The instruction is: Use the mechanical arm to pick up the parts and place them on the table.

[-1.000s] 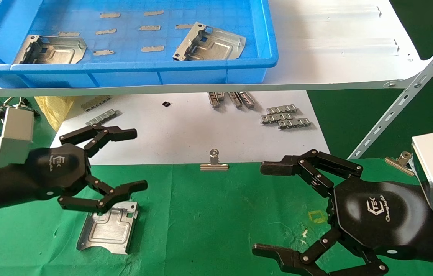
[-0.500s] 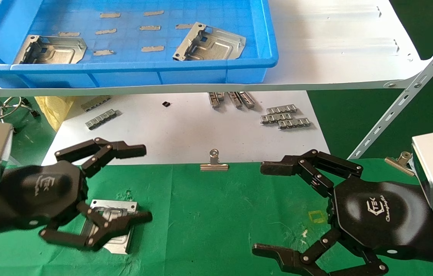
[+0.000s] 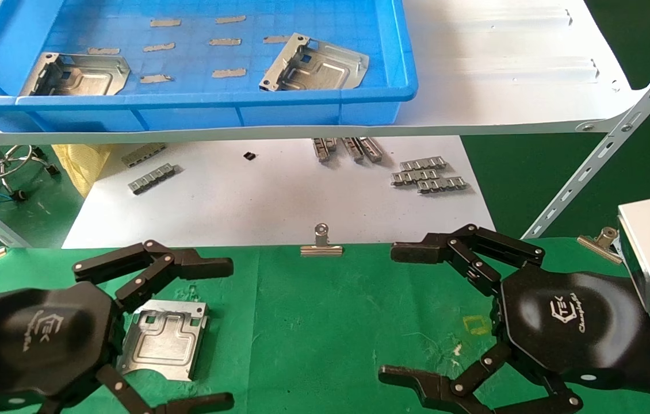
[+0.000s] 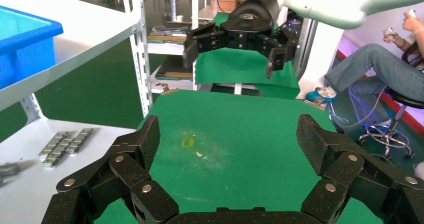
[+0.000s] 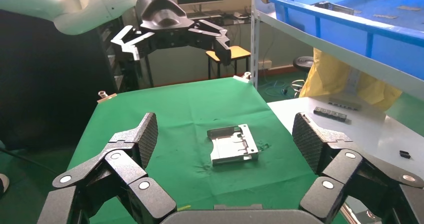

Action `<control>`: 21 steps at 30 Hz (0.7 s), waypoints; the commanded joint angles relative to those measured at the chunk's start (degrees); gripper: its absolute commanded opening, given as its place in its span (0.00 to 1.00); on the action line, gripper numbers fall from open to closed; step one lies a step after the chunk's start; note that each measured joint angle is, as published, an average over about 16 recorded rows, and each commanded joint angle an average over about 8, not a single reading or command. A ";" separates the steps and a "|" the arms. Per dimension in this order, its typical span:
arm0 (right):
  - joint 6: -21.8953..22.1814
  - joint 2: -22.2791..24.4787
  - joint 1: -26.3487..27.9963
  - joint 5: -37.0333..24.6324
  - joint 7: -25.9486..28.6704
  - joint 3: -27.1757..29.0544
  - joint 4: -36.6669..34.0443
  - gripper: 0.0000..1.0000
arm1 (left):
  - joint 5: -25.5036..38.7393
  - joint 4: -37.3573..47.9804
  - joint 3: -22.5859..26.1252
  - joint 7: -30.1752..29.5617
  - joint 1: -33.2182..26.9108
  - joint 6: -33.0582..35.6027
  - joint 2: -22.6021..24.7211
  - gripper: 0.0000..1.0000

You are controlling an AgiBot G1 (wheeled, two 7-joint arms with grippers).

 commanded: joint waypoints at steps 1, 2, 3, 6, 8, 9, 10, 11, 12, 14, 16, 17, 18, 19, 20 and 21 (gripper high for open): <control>0.00 0.00 0.00 0.00 0.00 0.00 0.00 1.00 | -0.20 -0.89 -0.42 -0.32 0.48 -0.08 -0.21 1.00; 0.01 0.00 0.00 0.00 0.00 0.00 0.00 1.00 | -0.18 -0.72 -0.35 -0.25 0.40 -0.08 -0.18 1.00; 0.01 0.00 0.00 0.00 0.00 0.00 0.00 1.00 | -0.16 -0.54 -0.28 -0.18 0.31 -0.08 -0.15 1.00; 0.01 0.00 0.00 0.01 0.00 0.00 0.00 1.00 | -0.07 -0.07 -0.05 0.00 0.06 -0.06 -0.04 1.00; 0.01 0.00 0.00 0.01 0.00 0.00 -0.01 1.00 | -0.01 0.19 0.07 0.09 -0.06 -0.04 0.02 1.00; 0.01 0.00 0.00 0.01 0.00 0.00 -0.01 1.00 | 0.01 0.31 0.13 0.13 -0.13 -0.03 0.05 1.00; 0.01 0.00 0.00 0.01 0.00 0.00 -0.01 1.00 | 0.04 0.41 0.18 0.17 -0.18 -0.02 0.07 1.00; 0.01 0.00 0.00 0.01 0.00 0.00 -0.01 1.00 | 0.06 0.51 0.22 0.20 -0.23 -0.01 0.09 1.00; 0.01 0.00 0.00 0.01 0.00 0.00 -0.01 1.00 | 0.08 0.60 0.27 0.24 -0.27 0.00 0.12 1.00; 0.01 0.00 0.00 0.01 0.00 0.00 -0.01 1.00 | 0.11 0.75 0.34 0.30 -0.36 0.01 0.15 1.00; 0.01 0.00 0.00 0.01 0.00 0.00 -0.01 1.00 | 0.15 0.88 0.40 0.35 -0.43 0.02 0.19 1.00; 0.01 0.00 0.00 0.01 0.00 0.00 -0.01 1.00 | 0.17 0.94 0.43 0.37 -0.46 0.02 0.20 1.00; 0.01 0.00 0.00 0.01 0.00 0.00 -0.01 1.00 | 0.18 1.00 0.46 0.39 -0.49 0.03 0.22 1.00; 0.01 0.00 0.00 0.01 0.00 0.00 -0.01 1.00 | 0.20 1.04 0.48 0.41 -0.52 0.03 0.23 1.00; 0.01 0.00 0.00 0.01 0.00 0.00 -0.01 1.00 | 0.21 1.09 0.51 0.42 -0.55 0.04 0.24 1.00; 0.01 0.00 0.00 0.01 0.00 0.00 -0.01 1.00 | 0.23 1.13 0.53 0.44 -0.57 0.04 0.25 1.00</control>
